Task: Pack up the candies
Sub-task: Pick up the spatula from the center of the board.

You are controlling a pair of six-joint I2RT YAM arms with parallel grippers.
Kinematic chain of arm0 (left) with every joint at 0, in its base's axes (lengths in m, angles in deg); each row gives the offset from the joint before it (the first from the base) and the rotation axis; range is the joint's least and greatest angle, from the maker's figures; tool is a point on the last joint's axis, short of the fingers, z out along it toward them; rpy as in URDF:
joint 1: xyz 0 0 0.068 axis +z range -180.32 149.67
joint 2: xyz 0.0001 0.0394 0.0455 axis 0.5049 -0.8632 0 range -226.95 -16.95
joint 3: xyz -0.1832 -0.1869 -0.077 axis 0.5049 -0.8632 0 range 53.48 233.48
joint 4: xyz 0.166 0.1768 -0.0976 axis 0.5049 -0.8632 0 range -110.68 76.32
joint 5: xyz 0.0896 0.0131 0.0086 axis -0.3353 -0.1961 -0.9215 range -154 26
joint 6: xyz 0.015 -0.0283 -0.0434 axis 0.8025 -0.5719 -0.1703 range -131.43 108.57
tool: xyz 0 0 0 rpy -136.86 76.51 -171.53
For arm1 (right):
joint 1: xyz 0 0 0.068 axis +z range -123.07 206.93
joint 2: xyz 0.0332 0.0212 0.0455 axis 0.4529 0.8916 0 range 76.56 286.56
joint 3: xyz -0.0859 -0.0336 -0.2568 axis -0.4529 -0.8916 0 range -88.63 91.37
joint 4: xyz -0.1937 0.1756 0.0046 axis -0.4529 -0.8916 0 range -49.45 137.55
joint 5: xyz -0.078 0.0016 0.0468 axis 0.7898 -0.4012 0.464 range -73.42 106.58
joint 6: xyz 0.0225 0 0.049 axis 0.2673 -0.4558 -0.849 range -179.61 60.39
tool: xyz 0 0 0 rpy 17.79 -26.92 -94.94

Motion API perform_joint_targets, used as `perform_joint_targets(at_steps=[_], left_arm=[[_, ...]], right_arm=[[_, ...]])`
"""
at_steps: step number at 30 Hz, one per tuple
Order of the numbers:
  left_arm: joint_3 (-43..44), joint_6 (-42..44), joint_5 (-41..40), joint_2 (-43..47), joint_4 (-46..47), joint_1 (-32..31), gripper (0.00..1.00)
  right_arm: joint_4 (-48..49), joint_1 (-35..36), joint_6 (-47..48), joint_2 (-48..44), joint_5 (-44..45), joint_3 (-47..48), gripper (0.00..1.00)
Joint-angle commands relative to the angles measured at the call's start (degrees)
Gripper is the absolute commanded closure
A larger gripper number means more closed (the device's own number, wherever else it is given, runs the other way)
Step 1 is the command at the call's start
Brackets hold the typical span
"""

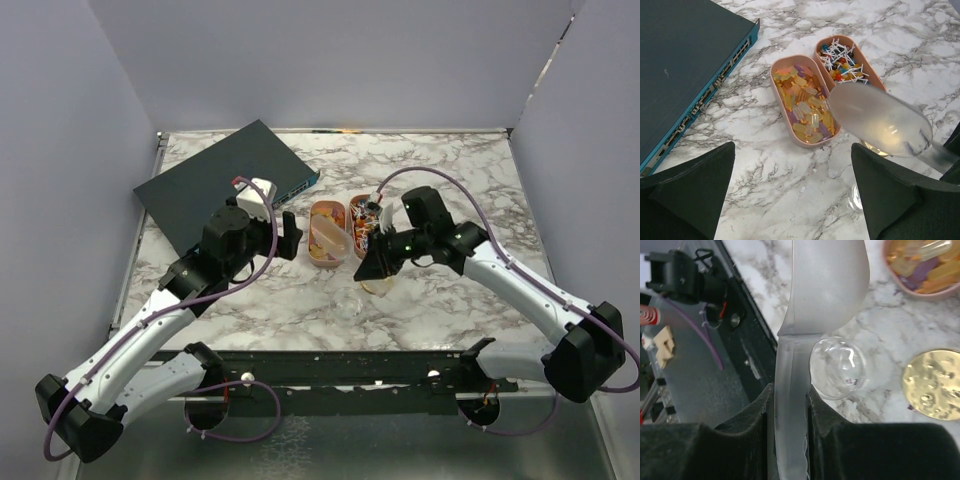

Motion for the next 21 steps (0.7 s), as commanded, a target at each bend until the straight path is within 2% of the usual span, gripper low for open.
perform_joint_targets(at_steps=[1,12,21], left_arm=[[0.61,0.36,5.39,1.68,-2.72,0.03,0.01],[0.72,-1.51,21.11,0.94,-5.45,0.04,0.08],[2.12,-3.16,31.67,2.44,-6.24,0.03,0.24]], right_arm=[[-1.63,3.39,1.45,-1.83,-7.91,-1.13,0.99],[-0.70,6.34,1.58,-4.58,-14.91,-2.20,0.99],[-3.05,8.43,2.31,-7.66,-16.30,-3.02,0.99]])
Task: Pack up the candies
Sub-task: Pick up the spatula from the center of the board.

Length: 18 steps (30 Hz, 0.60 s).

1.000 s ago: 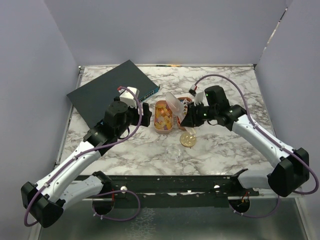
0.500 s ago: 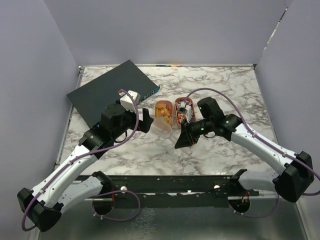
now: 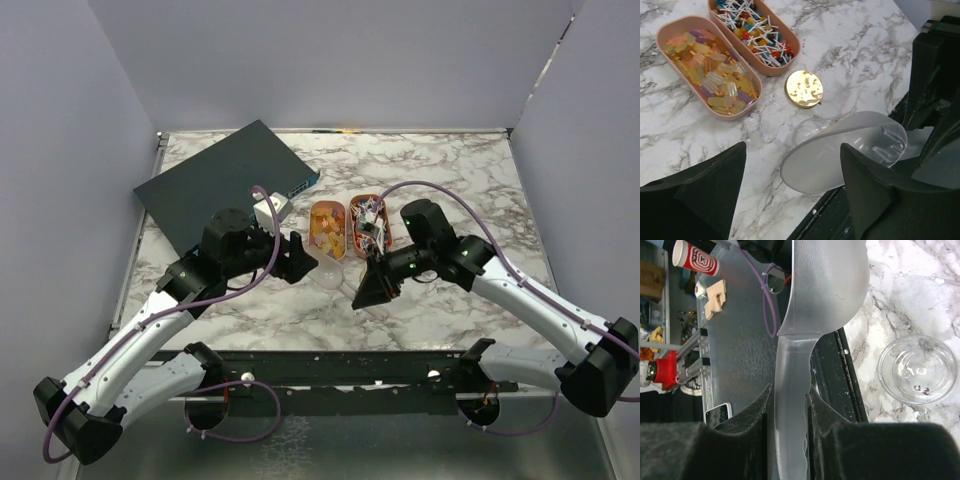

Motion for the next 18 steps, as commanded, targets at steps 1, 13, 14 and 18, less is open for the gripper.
perform_joint_targets(at_steps=[1,13,14,18], left_arm=[[2.20,-1.55,8.87,1.34,-1.28,0.03,0.26],[2.84,-2.48,20.68,5.48,-2.50,0.04,0.41],[2.87,-2.67,21.09,5.94,-2.51,0.03,0.43],[2.92,-3.48,21.95,7.17,-2.51,0.03,0.51]], right_arm=[[-3.32,1.77,1.78,-2.27,-2.69,-0.37,0.99],[-9.63,4.14,2.66,-8.25,-3.28,-0.11,0.99],[-9.79,4.30,2.66,-8.67,-3.44,-0.20,0.99],[-10.24,4.70,2.56,-9.76,-3.87,0.02,0.99]])
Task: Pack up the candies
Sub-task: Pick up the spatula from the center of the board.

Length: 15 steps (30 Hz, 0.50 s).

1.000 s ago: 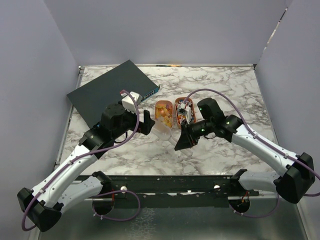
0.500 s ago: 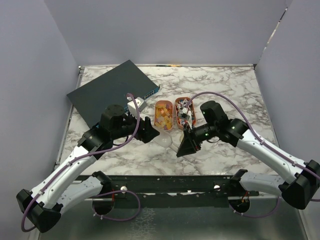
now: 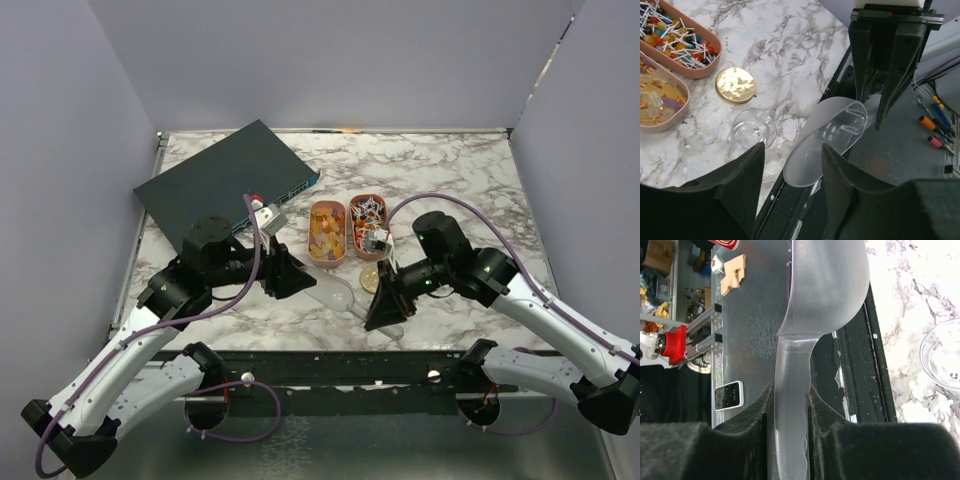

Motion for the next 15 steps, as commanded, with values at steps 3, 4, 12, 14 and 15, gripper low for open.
perform_joint_targets(at_steps=[3,4,12,14,15], left_arm=[[1.93,-1.52,4.36,1.62,-0.30,0.04,0.57],[1.89,-1.62,4.59,1.71,-0.30,0.03,0.59],[1.39,-1.89,6.62,1.59,-0.30,0.03,0.74],[1.09,-1.97,7.23,1.48,-0.30,0.03,0.76],[0.90,-1.96,7.42,1.39,-0.30,0.03,0.77]], right_arm=[[-2.95,1.12,0.79,-1.38,-2.61,0.69,0.99],[-3.09,1.19,0.88,-1.41,-2.48,0.87,0.99],[-2.71,1.41,-0.14,-1.81,-1.99,2.56,0.99],[-2.57,1.49,-0.31,-1.83,-2.08,3.02,0.99],[-2.49,1.50,-0.40,-1.79,-1.99,3.33,1.00]])
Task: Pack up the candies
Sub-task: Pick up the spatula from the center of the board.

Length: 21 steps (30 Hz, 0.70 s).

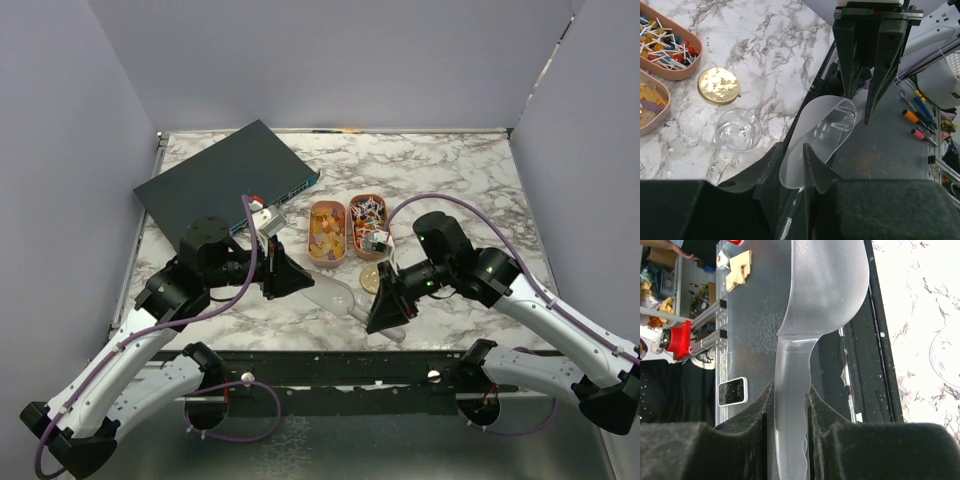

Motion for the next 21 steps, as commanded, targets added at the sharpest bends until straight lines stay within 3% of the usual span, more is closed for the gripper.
perform_joint_targets(at_steps=[1,3,6,11,15,21], left_arm=[[0.17,-0.35,3.30,0.14,-0.21,0.03,0.78],[-0.01,-0.27,3.50,0.04,-0.21,0.03,0.83],[0.04,-0.23,3.13,0.12,-0.21,0.04,1.00],[0.07,-0.36,1.22,0.51,-0.21,0.03,1.00],[-0.13,-1.15,-0.74,0.31,0.08,0.04,1.00],[-1.01,-3.26,-7.44,-0.11,0.16,0.04,1.00]], right_arm=[[-0.58,0.39,-0.45,-0.92,-1.13,2.77,0.99],[-0.77,0.55,-0.47,-0.68,-1.01,3.22,0.99],[-1.00,0.52,-0.21,-0.32,-0.73,3.69,0.99],[-2.00,0.78,0.41,0.21,0.61,4.14,0.96],[-3.18,0.74,0.97,0.19,3.51,4.73,0.80],[-4.33,0.74,1.76,-1.69,14.10,7.23,0.41]])
